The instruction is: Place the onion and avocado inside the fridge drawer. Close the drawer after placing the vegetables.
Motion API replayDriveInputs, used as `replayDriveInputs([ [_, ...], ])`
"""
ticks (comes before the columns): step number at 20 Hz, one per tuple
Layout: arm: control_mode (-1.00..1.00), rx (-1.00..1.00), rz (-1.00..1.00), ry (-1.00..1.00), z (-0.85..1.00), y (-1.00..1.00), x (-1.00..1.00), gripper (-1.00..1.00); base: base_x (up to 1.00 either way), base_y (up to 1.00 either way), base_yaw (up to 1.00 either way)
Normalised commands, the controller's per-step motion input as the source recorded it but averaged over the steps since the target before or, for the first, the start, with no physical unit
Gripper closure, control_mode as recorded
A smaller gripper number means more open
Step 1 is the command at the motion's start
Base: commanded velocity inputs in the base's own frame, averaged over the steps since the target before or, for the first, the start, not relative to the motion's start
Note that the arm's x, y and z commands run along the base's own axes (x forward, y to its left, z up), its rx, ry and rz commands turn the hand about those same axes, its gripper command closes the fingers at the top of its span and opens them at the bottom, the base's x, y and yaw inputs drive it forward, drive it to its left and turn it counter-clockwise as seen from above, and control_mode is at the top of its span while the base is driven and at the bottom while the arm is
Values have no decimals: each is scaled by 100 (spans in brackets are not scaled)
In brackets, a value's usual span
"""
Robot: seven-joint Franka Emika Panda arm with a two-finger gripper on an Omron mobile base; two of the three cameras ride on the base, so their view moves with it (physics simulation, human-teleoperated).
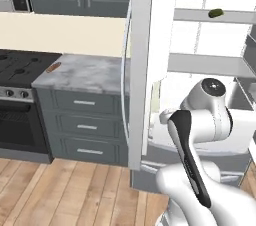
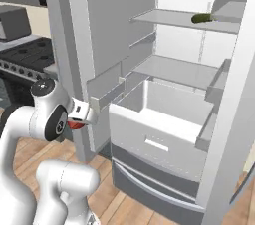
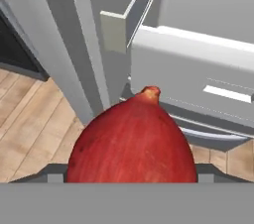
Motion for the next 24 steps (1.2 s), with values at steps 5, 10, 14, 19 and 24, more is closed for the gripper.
replayDriveInputs([
  [5, 100, 0, 0, 0, 0, 0, 0, 100, 24, -74, 0],
  [10, 100, 0, 0, 0, 0, 0, 0, 100, 43, -36, -1],
  [14, 100, 0, 0, 0, 0, 0, 0, 100, 24, -41, -6],
  [19, 100, 0, 0, 0, 0, 0, 0, 100, 30, -46, -2],
  [24, 100, 0, 0, 0, 0, 0, 0, 100, 34, -48, -1],
])
